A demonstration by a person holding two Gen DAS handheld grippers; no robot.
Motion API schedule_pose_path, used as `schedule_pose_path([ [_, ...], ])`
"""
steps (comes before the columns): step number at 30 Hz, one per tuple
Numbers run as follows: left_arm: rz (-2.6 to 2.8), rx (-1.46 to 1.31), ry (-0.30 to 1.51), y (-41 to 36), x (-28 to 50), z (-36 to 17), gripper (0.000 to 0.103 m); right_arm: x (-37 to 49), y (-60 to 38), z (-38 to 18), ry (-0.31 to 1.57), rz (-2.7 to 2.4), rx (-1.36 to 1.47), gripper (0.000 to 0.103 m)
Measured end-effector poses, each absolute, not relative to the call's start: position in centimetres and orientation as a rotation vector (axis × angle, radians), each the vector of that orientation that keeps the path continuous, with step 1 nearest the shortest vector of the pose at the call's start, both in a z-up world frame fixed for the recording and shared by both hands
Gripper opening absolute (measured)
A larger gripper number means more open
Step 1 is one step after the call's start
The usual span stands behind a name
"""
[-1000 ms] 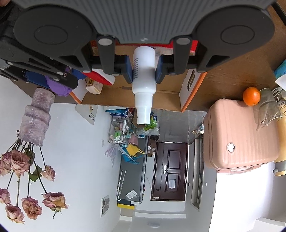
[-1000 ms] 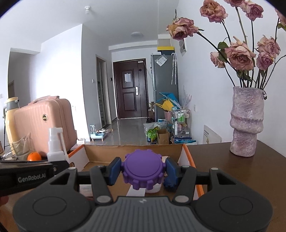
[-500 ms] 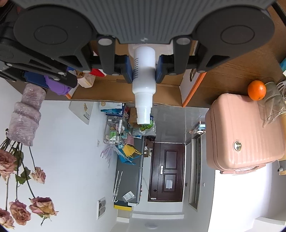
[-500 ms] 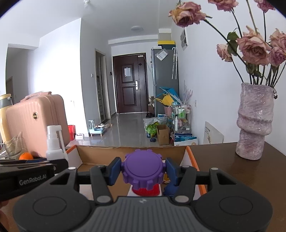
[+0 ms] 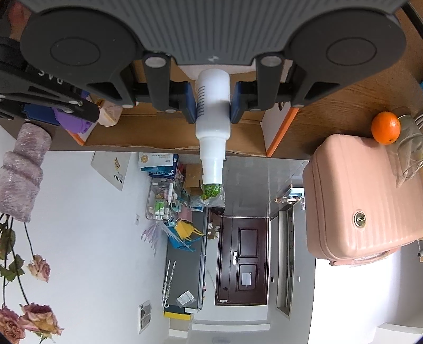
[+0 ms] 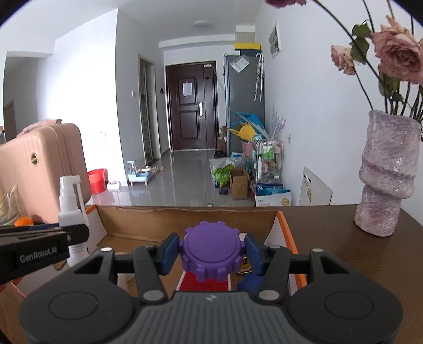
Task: Organize rigid objects
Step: 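Carry the white spray bottle and purple cap over the cardboard box with both tools, then open the left tool to drop the spray bottle while the right tool releases the purple cap into the box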
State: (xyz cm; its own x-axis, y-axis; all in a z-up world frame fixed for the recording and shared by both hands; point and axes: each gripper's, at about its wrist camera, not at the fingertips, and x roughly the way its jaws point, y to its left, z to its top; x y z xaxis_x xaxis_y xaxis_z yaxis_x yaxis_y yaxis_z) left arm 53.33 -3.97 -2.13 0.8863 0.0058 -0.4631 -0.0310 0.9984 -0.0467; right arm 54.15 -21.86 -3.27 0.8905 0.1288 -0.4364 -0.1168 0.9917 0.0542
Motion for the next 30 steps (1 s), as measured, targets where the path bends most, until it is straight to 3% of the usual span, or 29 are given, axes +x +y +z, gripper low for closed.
schedule_pose_path([
  [14, 0.030, -0.045, 0.543, -3.3, 54.7, -3.6, 0.029, 55.2, -21.9, -4.4, 0.529, 0.130, 0.026, 0.054],
  [17, 0.025, -0.047, 0.542, -3.1, 54.6, -3.5, 0.033, 55.1, -21.8, -4.4, 0.527, 0.126, 0.021, 0.054],
  [18, 0.025, -0.044, 0.540, -3.1, 54.6, -3.5, 0.037, 55.0, -21.8, -4.3, 0.526, 0.125, 0.022, 0.055],
  [20, 0.031, -0.040, 0.538, -3.2, 54.5, -3.5, 0.050, 55.0, -22.0, -4.2, 0.518, 0.115, 0.028, 0.075],
  [22, 0.036, -0.041, 0.526, -3.1, 54.4, -3.3, 0.064, 54.6, -22.2, -4.0, 0.498, 0.103, 0.033, 0.087],
  [23, 0.040, -0.041, 0.520, -3.1, 54.3, -3.2, 0.069, 54.6, -22.3, -3.9, 0.492, 0.100, 0.036, 0.089],
  [25, 0.058, -0.045, 0.506, -3.0, 54.0, -3.0, 0.088, 54.5, -22.5, -3.7, 0.485, 0.097, 0.047, 0.093],
  [27, 0.068, -0.043, 0.492, -3.0, 53.8, -2.8, 0.098, 54.4, -22.6, -3.7, 0.476, 0.085, 0.054, 0.102],
  [30, 0.070, -0.057, 0.483, -2.7, 53.6, -2.6, 0.103, 54.3, -22.8, -3.6, 0.467, 0.080, 0.057, 0.103],
])
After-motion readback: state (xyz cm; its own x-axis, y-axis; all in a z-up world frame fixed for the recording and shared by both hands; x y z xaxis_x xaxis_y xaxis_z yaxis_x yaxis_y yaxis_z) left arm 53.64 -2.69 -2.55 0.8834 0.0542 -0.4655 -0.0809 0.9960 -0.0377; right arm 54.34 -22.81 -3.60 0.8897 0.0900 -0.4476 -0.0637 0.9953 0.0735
